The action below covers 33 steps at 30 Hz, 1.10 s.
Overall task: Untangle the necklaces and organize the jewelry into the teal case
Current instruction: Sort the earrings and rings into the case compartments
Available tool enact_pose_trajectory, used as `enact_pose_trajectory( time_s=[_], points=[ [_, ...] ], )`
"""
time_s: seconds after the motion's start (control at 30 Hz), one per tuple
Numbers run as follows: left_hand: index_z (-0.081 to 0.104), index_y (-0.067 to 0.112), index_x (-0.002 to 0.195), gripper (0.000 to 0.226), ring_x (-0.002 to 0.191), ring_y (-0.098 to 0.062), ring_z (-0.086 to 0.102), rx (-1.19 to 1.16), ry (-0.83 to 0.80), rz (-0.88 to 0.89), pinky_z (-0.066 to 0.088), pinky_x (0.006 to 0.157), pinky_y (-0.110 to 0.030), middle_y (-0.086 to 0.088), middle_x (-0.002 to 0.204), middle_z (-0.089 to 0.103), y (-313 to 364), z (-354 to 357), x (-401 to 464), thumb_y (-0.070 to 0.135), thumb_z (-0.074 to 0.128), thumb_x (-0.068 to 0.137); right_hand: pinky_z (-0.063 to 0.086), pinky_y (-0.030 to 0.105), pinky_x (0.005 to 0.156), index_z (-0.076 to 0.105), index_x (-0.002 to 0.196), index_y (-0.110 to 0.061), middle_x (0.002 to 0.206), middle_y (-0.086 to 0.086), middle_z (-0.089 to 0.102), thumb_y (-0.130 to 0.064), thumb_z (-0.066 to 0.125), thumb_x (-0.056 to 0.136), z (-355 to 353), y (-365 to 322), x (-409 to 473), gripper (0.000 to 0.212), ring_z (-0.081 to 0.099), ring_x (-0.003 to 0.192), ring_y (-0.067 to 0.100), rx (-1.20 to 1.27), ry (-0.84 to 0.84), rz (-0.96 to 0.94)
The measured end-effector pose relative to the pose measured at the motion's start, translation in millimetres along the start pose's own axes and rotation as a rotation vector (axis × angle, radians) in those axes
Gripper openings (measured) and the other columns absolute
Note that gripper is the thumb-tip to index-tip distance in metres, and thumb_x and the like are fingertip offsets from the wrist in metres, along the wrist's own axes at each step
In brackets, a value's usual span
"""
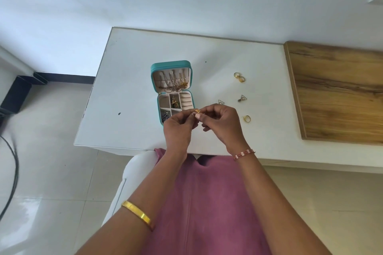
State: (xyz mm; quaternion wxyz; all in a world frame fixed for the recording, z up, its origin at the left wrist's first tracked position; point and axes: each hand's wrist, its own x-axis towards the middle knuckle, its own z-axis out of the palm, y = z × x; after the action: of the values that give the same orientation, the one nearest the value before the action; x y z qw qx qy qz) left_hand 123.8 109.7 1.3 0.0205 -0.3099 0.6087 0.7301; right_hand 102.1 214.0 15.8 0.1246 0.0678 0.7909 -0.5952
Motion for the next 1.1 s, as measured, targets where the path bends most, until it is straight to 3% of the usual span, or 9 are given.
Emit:
enact_pose_trajectory(
  time_s=[0.17, 0.37, 0.43, 0.5, 0.57, 0.67, 0.83, 1.0, 1.1],
  points=[
    [0.069, 0.019, 0.078, 0.019, 0.064, -0.006, 0.066, -0.025, 0.027, 0.005, 0.055, 0.074, -0.02, 0.013, 0.059, 0.069, -2, -7, 4, 0.002, 0.063, 0.084, 0.054, 0.017, 0.053, 0.071, 0.088, -0.003, 0.069, 0.004, 0.067, -0.007, 0.072, 0.077, 11, 4, 10, 0.012, 0.06, 0.051, 0.003, -0.125, 0.033, -0.09],
    [0.069, 0.025, 0.085, 0.021, 0.082, -0.021, 0.068, 0.067, 0.174, 0.12, 0.054, 0.084, -0.034, -0.004, 0.082, 0.071, -4, -28, 24, 0.007, 0.059, 0.087, 0.056, 0.028, 0.07, 0.072, 0.092, -0.001, 0.082, 0.012, 0.072, -0.007, 0.07, 0.078, 19, 1, 40, 0.015, 0.062, 0.065, 0.015, -0.314, 0.11, -0.192],
    [0.07, 0.022, 0.091, 0.018, 0.08, -0.018, 0.067, 0.137, 0.246, 0.185, 0.053, 0.081, -0.027, -0.004, 0.088, 0.072, -5, -38, 28, 0.008, 0.059, 0.087, 0.053, 0.027, 0.076, 0.072, 0.094, -0.001, 0.089, 0.014, 0.073, -0.007, 0.07, 0.079, 23, 0, 50, 0.016, 0.064, 0.074, 0.016, -0.414, 0.094, -0.243],
    [0.07, 0.015, 0.098, 0.019, 0.077, -0.011, 0.063, 0.203, 0.301, 0.255, 0.048, 0.073, -0.01, -0.002, 0.092, 0.07, -5, -46, 30, 0.006, 0.057, 0.087, 0.05, 0.025, 0.077, 0.072, 0.095, -0.002, 0.093, 0.015, 0.072, -0.007, 0.068, 0.081, 28, 0, 58, 0.016, 0.066, 0.082, 0.022, -0.521, 0.052, -0.284],
    [0.069, 0.014, 0.101, 0.025, 0.084, -0.01, 0.061, 0.282, 0.332, 0.337, 0.043, 0.076, -0.005, 0.003, 0.095, 0.066, -7, -51, 31, 0.002, 0.053, 0.087, 0.048, 0.026, 0.076, 0.072, 0.096, -0.003, 0.096, 0.015, 0.07, -0.008, 0.066, 0.082, 31, 1, 64, 0.016, 0.064, 0.085, 0.025, -0.622, 0.019, -0.314],
    [0.065, 0.013, 0.111, 0.03, 0.094, -0.011, 0.056, 0.358, 0.327, 0.374, 0.043, 0.087, -0.018, 0.001, 0.107, 0.061, -16, -55, 33, 0.0, 0.052, 0.087, 0.048, 0.029, 0.072, 0.072, 0.095, -0.005, 0.093, 0.014, 0.066, -0.008, 0.063, 0.084, 34, 5, 67, 0.015, 0.062, 0.084, 0.027, -0.736, -0.002, -0.353],
    [0.054, 0.007, 0.127, 0.039, 0.104, -0.019, 0.057, 0.416, 0.279, 0.306, 0.047, 0.093, -0.028, -0.011, 0.121, 0.056, -22, -57, 37, -0.001, 0.049, 0.089, 0.047, 0.031, 0.068, 0.072, 0.095, -0.005, 0.09, 0.014, 0.061, -0.01, 0.059, 0.087, 36, 7, 69, 0.015, 0.059, 0.086, 0.028, -0.852, -0.027, -0.39],
    [0.054, 0.005, 0.127, 0.037, 0.095, -0.012, 0.057, 0.452, 0.237, 0.269, 0.042, 0.089, -0.02, -0.011, 0.119, 0.06, -25, -57, 39, 0.0, 0.048, 0.091, 0.041, 0.027, 0.064, 0.072, 0.094, -0.004, 0.088, 0.014, 0.059, -0.013, 0.058, 0.088, 36, 8, 71, 0.017, 0.058, 0.087, 0.028, -0.932, -0.056, -0.402],
    [0.059, 0.007, 0.122, 0.035, 0.099, -0.018, 0.06, 0.481, 0.232, 0.265, 0.037, 0.084, -0.012, -0.01, 0.115, 0.063, -26, -59, 40, 0.0, 0.049, 0.09, 0.039, 0.027, 0.063, 0.072, 0.097, -0.005, 0.09, 0.014, 0.059, -0.011, 0.055, 0.09, 38, 10, 71, 0.019, 0.057, 0.089, 0.029, -0.986, -0.057, -0.425]
  ],
)
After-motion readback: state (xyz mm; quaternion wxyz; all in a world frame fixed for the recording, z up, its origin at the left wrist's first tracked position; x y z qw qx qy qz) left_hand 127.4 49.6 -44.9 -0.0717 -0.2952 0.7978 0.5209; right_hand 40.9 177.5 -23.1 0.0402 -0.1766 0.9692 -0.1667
